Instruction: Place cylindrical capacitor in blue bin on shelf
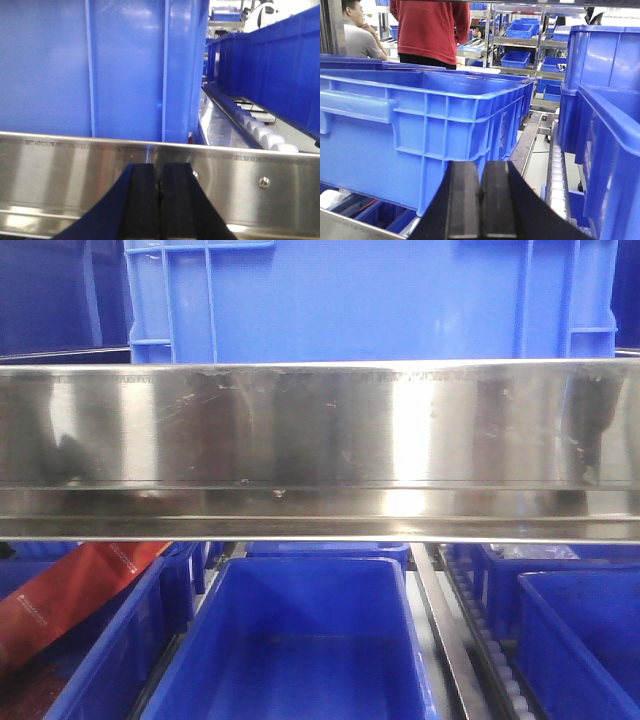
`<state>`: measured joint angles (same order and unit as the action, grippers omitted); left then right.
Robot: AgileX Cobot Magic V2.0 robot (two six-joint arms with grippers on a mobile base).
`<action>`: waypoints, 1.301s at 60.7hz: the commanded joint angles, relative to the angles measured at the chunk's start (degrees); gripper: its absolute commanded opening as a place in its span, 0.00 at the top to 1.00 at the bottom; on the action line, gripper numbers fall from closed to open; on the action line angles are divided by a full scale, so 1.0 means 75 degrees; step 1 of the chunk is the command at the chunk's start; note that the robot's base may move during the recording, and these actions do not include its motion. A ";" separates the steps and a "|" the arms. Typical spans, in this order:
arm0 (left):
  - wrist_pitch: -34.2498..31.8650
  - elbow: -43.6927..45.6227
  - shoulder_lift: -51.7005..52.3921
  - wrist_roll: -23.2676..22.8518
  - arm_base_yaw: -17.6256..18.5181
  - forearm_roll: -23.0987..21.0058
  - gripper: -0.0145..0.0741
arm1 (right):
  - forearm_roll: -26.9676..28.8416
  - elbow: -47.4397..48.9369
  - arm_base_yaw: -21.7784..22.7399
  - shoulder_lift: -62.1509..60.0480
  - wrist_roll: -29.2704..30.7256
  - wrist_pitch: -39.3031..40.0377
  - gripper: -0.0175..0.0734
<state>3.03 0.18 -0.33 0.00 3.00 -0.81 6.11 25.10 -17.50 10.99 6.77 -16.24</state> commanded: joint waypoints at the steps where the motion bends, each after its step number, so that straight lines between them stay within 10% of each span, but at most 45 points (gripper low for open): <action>1: -0.0326 -0.0024 0.0044 0.0000 -0.0002 -0.0080 0.96 | -0.0041 -0.0011 0.0038 -0.0034 0.0013 0.0171 0.99; 59: -0.0326 -0.0024 0.0044 0.0000 -0.0002 -0.0080 0.96 | -0.0059 -0.0027 0.0071 -0.0034 0.0013 0.0118 0.99; 79: -0.0326 -0.0024 0.0044 0.0000 -0.0002 -0.0080 0.96 | 0.0013 -0.0955 0.1871 -0.0161 0.0013 0.0698 0.99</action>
<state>1.42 -0.05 -0.33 0.00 3.00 -0.99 5.99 20.73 -6.55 10.71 6.67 -13.57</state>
